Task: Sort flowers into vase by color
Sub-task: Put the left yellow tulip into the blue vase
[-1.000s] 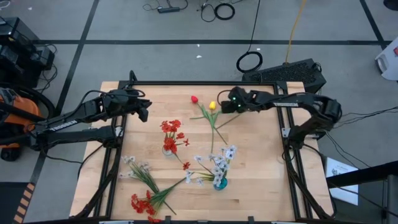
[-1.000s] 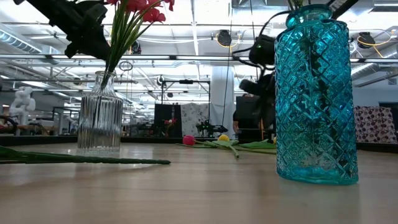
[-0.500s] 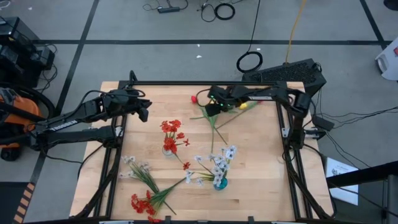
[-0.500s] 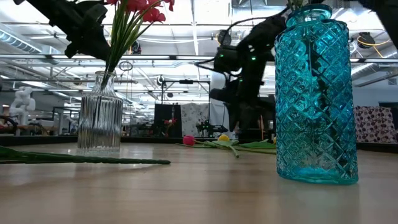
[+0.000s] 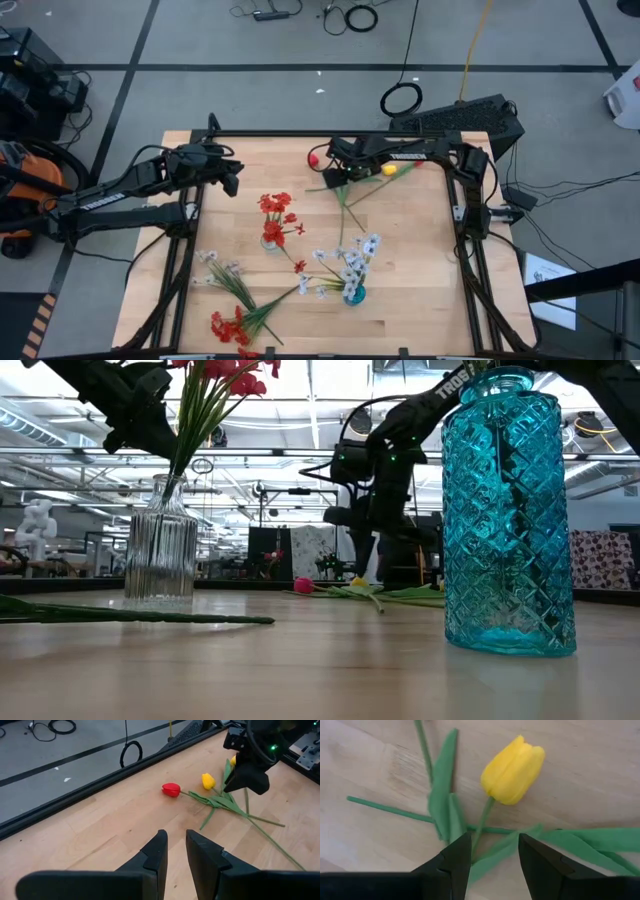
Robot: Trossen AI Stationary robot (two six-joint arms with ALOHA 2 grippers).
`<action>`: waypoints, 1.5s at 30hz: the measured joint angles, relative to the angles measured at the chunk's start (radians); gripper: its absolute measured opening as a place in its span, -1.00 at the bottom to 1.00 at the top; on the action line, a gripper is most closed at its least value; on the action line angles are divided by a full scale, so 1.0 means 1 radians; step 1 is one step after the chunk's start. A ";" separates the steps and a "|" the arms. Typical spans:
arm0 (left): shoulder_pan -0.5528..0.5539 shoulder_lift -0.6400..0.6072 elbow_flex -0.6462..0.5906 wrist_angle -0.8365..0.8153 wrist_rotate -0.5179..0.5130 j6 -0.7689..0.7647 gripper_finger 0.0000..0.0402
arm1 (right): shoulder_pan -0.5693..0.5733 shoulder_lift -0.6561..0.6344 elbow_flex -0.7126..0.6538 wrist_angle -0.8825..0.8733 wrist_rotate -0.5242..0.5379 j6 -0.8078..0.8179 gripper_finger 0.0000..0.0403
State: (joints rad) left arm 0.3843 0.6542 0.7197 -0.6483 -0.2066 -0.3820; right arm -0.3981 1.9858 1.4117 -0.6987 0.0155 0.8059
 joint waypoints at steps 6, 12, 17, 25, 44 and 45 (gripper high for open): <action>0.000 0.000 0.000 0.000 0.000 0.002 -0.63 | 0.030 0.008 0.000 0.023 -0.009 0.020 -0.23; 0.000 0.000 0.000 0.001 0.000 0.001 -0.63 | 0.045 0.050 0.000 0.025 0.007 0.034 -0.23; 0.000 0.000 0.000 -0.001 0.000 -0.003 -0.63 | 0.054 0.091 0.003 0.037 0.014 0.045 -0.25; 0.000 0.000 0.000 -0.056 0.000 -0.005 -0.63 | 0.066 0.095 0.003 0.049 0.038 0.031 -0.77; 0.000 0.000 0.000 -0.064 0.004 0.003 -0.63 | 0.127 -0.436 -0.001 -0.121 0.351 -0.009 -0.98; 0.000 0.000 0.000 -0.070 0.004 0.002 -0.63 | 0.140 -0.478 -0.001 -0.154 0.381 -0.012 -0.99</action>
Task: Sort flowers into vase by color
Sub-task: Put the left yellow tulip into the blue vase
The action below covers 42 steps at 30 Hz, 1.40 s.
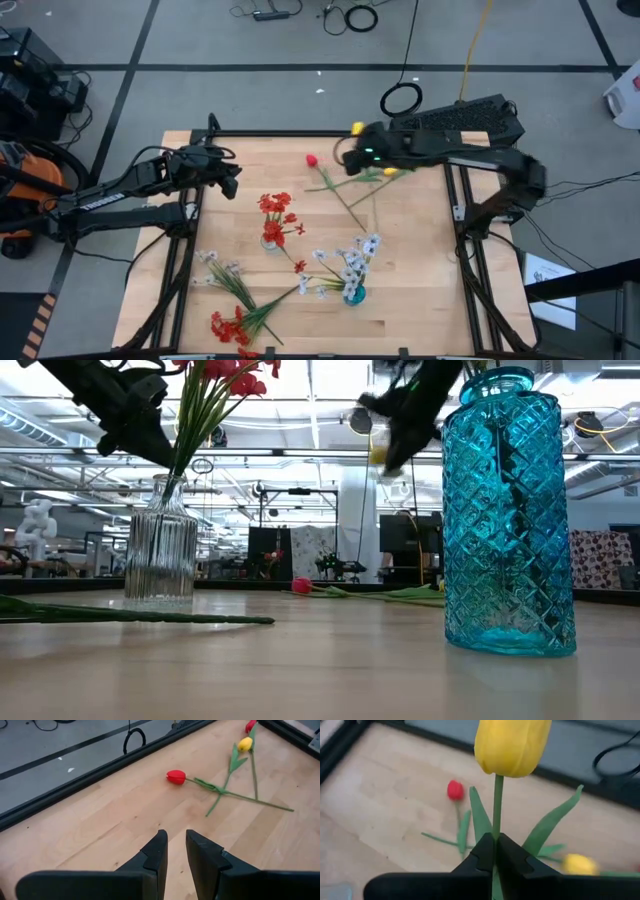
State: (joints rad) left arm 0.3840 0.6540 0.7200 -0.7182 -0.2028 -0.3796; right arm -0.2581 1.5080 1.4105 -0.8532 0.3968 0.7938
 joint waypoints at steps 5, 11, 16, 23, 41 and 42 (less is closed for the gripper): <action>0.000 0.000 0.000 -0.006 0.000 0.000 -0.63 | 0.064 -0.181 0.000 -0.211 0.017 0.037 -0.99; 0.000 0.000 0.000 -0.008 0.013 0.001 -0.63 | 0.253 -0.320 0.000 -0.367 0.090 0.184 -0.99; 0.000 0.000 0.000 -0.009 0.033 -0.005 -0.63 | 0.468 -0.376 0.000 -0.370 0.191 0.262 -1.00; 0.000 0.000 0.000 -0.010 0.079 -0.008 -0.63 | 0.771 -0.382 -0.065 -0.295 0.366 0.355 -1.00; 0.000 0.000 0.000 -0.009 0.087 -0.007 -0.63 | 1.192 -0.382 -0.520 0.537 0.844 0.176 -0.97; 0.000 0.000 0.000 -0.009 0.087 -0.007 -0.63 | 1.198 -0.382 -0.535 0.593 0.853 0.134 -0.97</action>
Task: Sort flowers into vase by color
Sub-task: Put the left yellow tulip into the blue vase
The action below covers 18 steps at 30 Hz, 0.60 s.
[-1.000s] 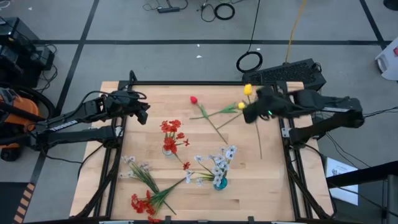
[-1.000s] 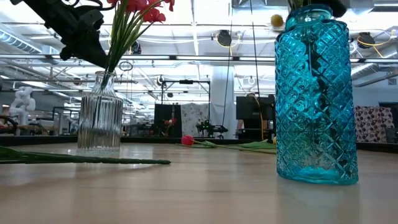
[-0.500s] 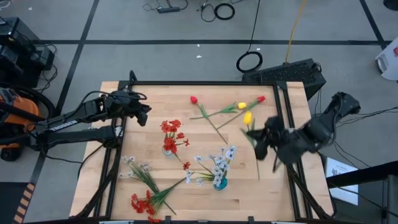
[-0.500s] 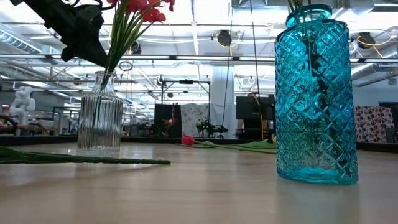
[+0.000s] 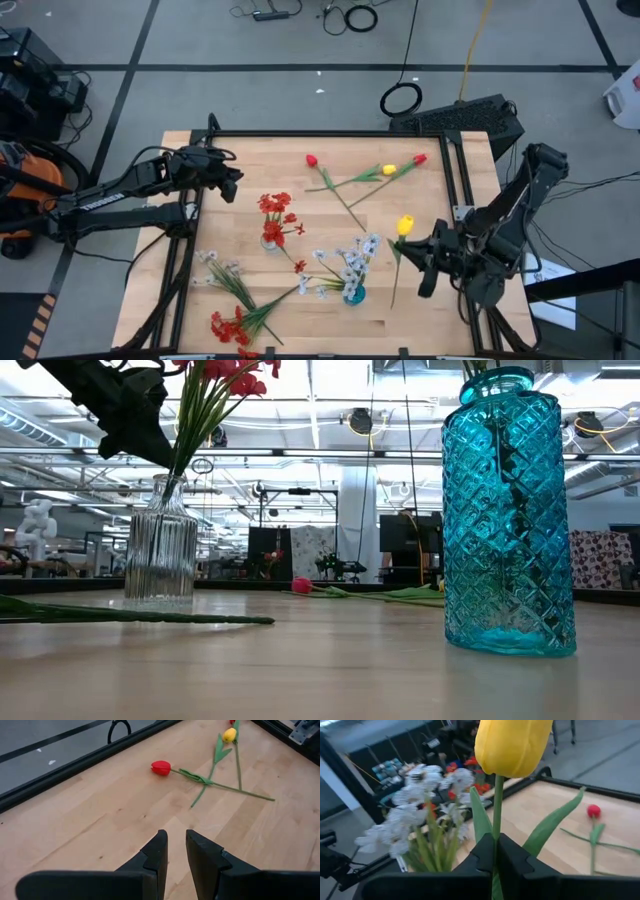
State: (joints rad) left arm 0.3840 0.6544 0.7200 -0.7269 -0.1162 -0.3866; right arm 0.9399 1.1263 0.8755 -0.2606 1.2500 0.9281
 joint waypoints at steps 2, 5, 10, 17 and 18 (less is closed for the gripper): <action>0.000 0.000 0.000 0.000 0.000 0.000 -0.63 | 0.008 0.007 -0.019 0.111 0.005 -0.095 -0.97; 0.000 0.000 0.000 0.001 0.000 -0.001 -0.63 | 0.014 0.035 -0.025 0.284 0.005 -0.298 -0.98; 0.000 0.000 0.000 0.001 0.005 -0.001 -0.63 | 0.014 0.085 -0.025 0.625 -0.114 -0.731 -0.99; 0.000 0.000 0.000 0.002 0.007 -0.001 -0.63 | -0.013 0.156 -0.025 0.984 -0.288 -1.195 -1.00; 0.000 0.000 0.000 0.002 0.007 -0.001 -0.63 | -0.023 0.167 -0.025 1.014 -0.316 -1.243 -1.00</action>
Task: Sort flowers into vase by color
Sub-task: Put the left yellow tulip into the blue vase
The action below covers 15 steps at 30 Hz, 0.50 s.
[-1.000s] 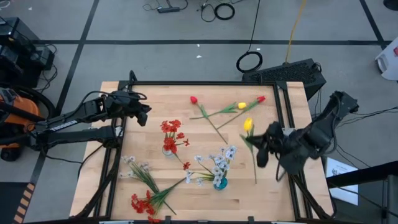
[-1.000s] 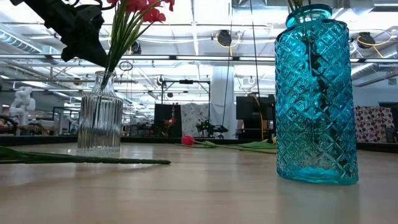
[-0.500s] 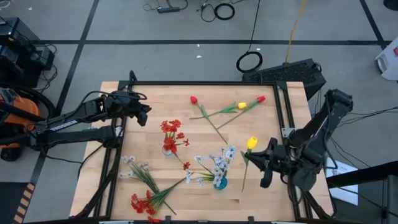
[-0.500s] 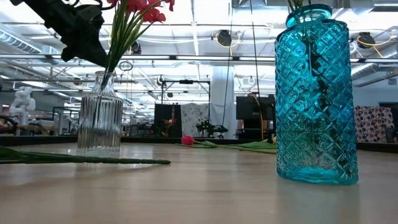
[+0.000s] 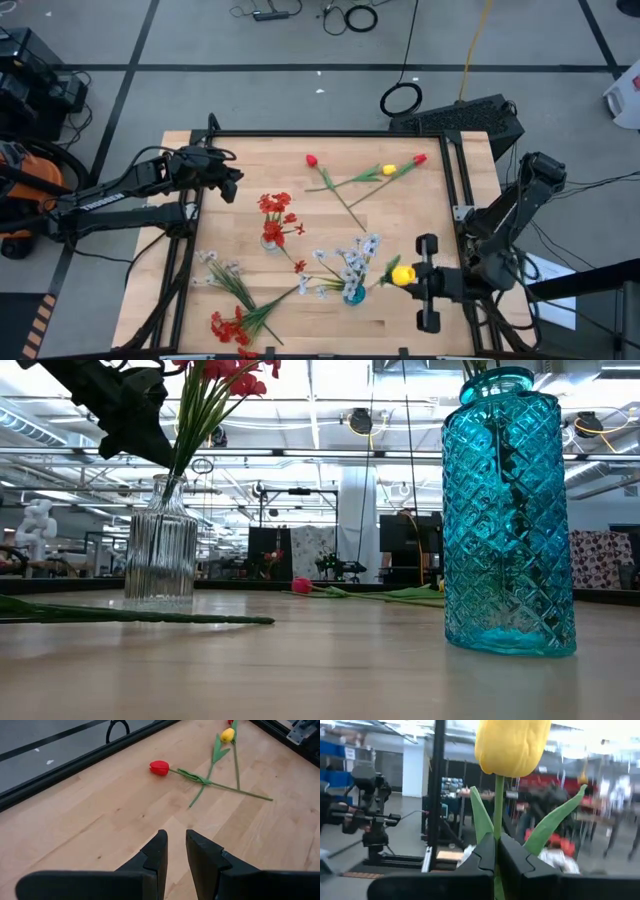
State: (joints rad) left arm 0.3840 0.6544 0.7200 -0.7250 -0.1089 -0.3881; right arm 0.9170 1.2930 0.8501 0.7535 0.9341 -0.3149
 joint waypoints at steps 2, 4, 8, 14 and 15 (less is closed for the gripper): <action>0.000 0.000 0.000 0.000 0.000 0.000 -0.63 | -0.022 0.017 0.000 0.058 -0.060 -0.060 -1.00; 0.000 0.000 0.000 0.000 0.000 0.001 -0.63 | -0.044 0.029 0.000 0.088 -0.106 -0.076 -1.00; 0.000 0.000 0.000 0.000 0.000 0.001 -0.63 | -0.066 0.036 0.000 0.085 -0.126 -0.048 -1.00; 0.000 0.000 0.000 0.000 0.000 0.001 -0.63 | -0.066 0.036 0.000 0.085 -0.127 -0.008 -1.00; 0.000 0.000 0.000 0.000 0.000 0.001 -0.63 | -0.066 0.036 0.000 0.085 -0.126 0.001 -1.00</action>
State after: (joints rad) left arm 0.3840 0.6540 0.7200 -0.7250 -0.1089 -0.3874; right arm 0.8513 1.3289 0.8501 0.8387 0.8076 -0.3143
